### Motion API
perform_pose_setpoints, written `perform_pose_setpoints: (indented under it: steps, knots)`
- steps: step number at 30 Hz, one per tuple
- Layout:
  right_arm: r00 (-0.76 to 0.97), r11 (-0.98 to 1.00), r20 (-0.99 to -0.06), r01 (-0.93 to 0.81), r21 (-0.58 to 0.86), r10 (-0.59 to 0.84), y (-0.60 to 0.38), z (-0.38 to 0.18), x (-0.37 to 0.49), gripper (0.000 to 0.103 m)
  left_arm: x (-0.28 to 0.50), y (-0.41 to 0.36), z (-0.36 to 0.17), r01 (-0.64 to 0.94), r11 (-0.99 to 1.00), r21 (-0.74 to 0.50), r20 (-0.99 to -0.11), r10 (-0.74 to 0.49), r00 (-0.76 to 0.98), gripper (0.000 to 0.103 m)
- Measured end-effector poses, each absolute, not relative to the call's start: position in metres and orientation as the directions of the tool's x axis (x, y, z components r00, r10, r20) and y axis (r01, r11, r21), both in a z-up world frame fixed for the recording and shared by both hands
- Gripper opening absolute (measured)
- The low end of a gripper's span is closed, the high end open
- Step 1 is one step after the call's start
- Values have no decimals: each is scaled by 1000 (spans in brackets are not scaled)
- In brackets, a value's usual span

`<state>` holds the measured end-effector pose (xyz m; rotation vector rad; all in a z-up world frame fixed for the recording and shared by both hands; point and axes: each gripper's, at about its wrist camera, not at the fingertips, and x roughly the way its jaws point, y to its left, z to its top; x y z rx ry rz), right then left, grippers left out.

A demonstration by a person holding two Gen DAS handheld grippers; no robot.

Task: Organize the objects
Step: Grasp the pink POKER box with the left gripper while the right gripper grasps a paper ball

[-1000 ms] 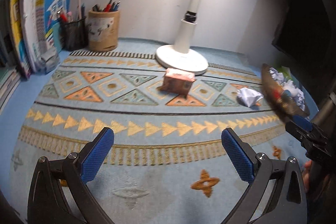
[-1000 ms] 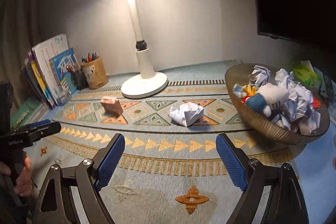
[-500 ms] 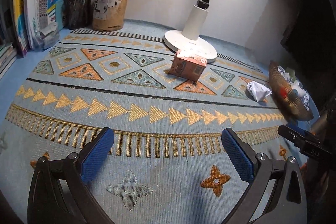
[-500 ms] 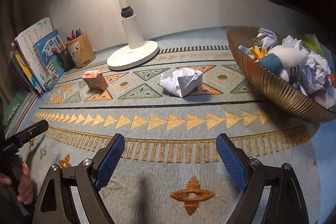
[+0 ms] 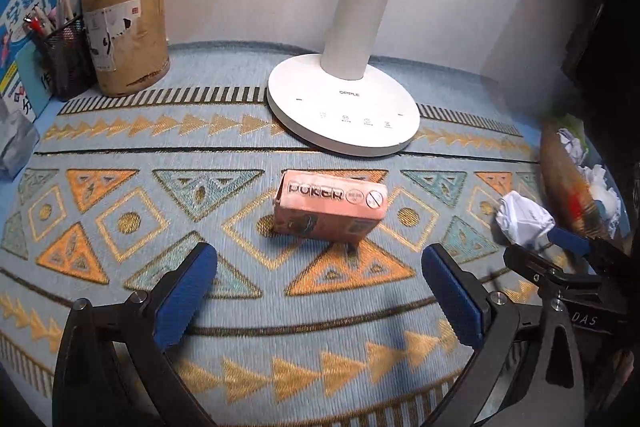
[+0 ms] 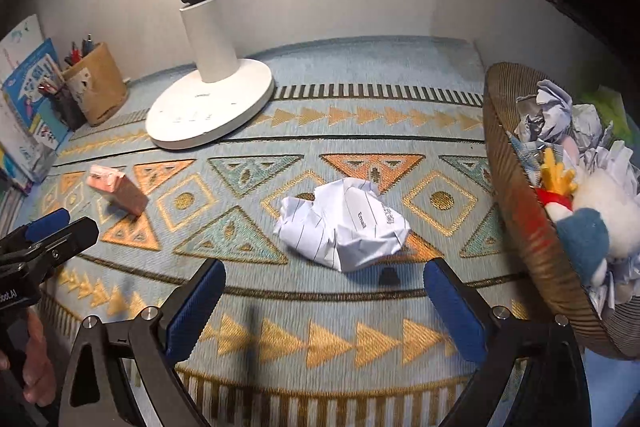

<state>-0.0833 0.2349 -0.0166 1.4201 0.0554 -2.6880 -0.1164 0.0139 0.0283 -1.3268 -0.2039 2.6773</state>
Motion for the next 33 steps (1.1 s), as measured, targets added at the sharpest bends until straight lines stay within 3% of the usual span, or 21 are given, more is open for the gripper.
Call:
perform_pose_setpoints:
  steps: [4, 8, 10, 13, 14, 18, 26, 30, 33]
  knots:
    - [-570, -996, -821, 80, -29, -22, 234, -25, -98, 99, -135, 16, 24, -45, -974, -222, -774, 205, -599, 101]
    - [-583, -997, -810, 77, 20, -61, 241, -27, -107, 99, -136, 19, 20, -56, -977, -206, -760, 196, -620, 97]
    - [-577, -997, -814, 75, 29, -66, 241, -30, -109, 92, -137, 23, 18, -73, -979, -190, -770, 195, -608, 73]
    - [-595, -998, -803, 68, 5, -45, 238, -29, -106, 71, -137, 25, 19, -86, -980, -177, -765, 192, -615, 57]
    - [-603, -997, -797, 73, -6, -39, 236, -28, -105, 70, -136, 25, 19, -97, -978, -183, -762, 204, -615, 57]
    - [-670, -995, -741, 96, -14, -54, 232, -18, -94, 48, -131, 26, 26, -122, -975, -186, -737, 221, -639, 56]
    - [-659, -969, -710, 182, 170, -248, 250, 9, -40, 47, -72, 22, 45, -201, -956, -214, -778, 291, -557, 56]
    - [-658, -946, -681, 256, 200, -322, 260, 11, 0, 48, -32, 17, 47, -229, -943, -244, -827, 325, -458, 56]
    - [-686, -956, -668, 249, 158, -289, 256, -1, 13, 48, -21, 15, 41, -205, -942, -265, -862, 327, -388, 56]
